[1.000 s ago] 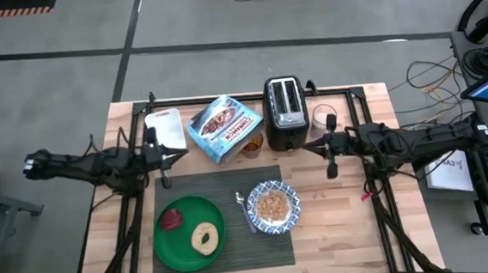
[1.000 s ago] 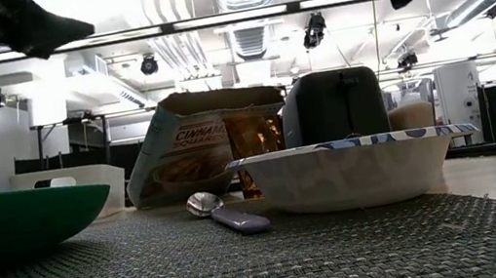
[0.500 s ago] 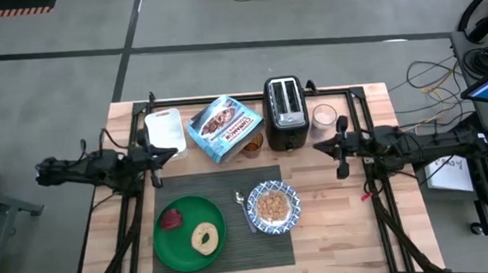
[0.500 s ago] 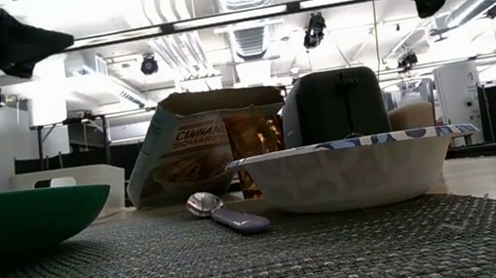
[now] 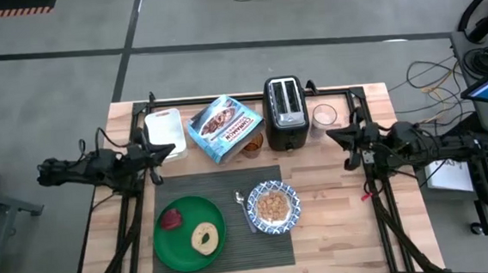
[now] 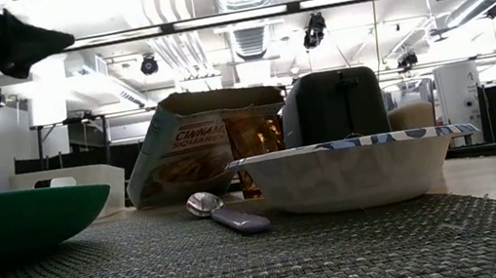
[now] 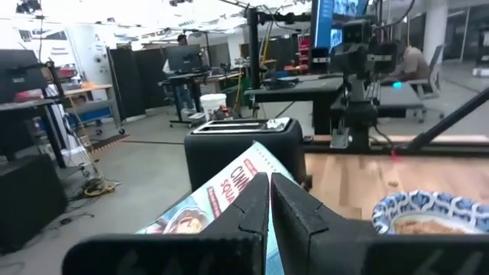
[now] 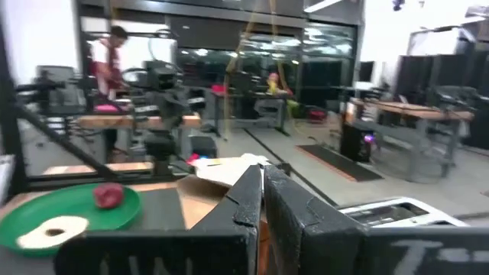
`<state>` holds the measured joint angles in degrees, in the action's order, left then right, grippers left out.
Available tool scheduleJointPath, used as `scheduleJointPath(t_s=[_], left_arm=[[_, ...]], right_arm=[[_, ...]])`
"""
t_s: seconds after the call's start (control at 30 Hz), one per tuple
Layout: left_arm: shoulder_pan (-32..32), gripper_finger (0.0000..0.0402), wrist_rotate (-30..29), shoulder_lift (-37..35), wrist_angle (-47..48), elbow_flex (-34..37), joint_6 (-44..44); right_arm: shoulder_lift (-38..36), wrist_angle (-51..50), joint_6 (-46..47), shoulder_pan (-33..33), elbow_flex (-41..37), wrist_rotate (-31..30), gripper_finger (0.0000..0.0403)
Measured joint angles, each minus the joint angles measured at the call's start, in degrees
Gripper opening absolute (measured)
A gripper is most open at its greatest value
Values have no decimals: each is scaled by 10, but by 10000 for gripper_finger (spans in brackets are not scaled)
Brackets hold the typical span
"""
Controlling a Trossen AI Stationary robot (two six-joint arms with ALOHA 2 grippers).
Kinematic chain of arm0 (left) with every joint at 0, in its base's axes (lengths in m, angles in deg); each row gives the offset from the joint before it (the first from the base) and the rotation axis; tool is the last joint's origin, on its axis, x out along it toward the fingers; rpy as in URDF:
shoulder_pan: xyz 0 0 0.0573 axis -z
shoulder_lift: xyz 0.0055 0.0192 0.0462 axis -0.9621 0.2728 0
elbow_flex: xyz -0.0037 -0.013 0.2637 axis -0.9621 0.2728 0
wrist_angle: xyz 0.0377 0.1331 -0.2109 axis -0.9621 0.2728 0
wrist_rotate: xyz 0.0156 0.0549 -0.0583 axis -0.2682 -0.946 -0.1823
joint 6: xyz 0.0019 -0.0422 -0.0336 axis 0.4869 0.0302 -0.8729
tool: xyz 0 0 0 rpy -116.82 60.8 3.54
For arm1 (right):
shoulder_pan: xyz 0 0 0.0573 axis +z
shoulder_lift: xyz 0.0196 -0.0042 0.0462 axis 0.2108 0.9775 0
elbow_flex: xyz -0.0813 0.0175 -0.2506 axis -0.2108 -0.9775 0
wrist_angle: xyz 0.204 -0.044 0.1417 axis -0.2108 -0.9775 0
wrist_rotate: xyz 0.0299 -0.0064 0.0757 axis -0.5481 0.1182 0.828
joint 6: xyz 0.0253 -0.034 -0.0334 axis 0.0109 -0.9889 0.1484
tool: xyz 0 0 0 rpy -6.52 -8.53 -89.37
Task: Arrange a breakfast setting
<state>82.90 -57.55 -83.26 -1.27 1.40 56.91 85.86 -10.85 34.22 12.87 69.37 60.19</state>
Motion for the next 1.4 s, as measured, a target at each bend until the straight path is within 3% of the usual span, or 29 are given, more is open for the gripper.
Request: scheduleJointPath(t_s=[0.13, 0.3, 0.47, 0.57, 0.7, 0.87, 1.0, 1.1, 1.2, 1.27, 1.4], left_arm=[[0, 0, 10, 72, -74, 3, -16], [0, 0, -2, 243, -191, 8, -12], [0, 12, -32, 406, -195, -26, -13], [0, 48, -36, 483, -191, -61, -13], [1, 122, -98, 563, -106, -122, -37], [14, 221, -157, 627, 36, -189, -73], [25, 267, -152, 666, 57, -208, -77], [25, 271, -158, 705, 27, -207, -80], [20, 260, -209, 747, -15, -205, -62], [19, 249, -246, 768, -36, -206, -51], [12, 207, -260, 790, -44, -220, -71]], right_arm=[[30, 5, -1, 0, 16, -12, 8], [87, 3, -4, 0, 48, -22, 8], [125, 3, -3, 0, 61, -21, 8], [134, -1, -1, 0, 61, -21, 8], [136, -10, 4, 0, 61, -21, 9], [136, -18, 5, 0, 61, -21, 8], [136, -26, 7, 0, 61, -21, 9], [136, -27, 9, 0, 61, -21, 9], [136, -30, 8, 0, 61, -21, 9], [136, -30, 7, 0, 61, -21, 9], [136, -33, 9, 0, 61, -21, 9]])
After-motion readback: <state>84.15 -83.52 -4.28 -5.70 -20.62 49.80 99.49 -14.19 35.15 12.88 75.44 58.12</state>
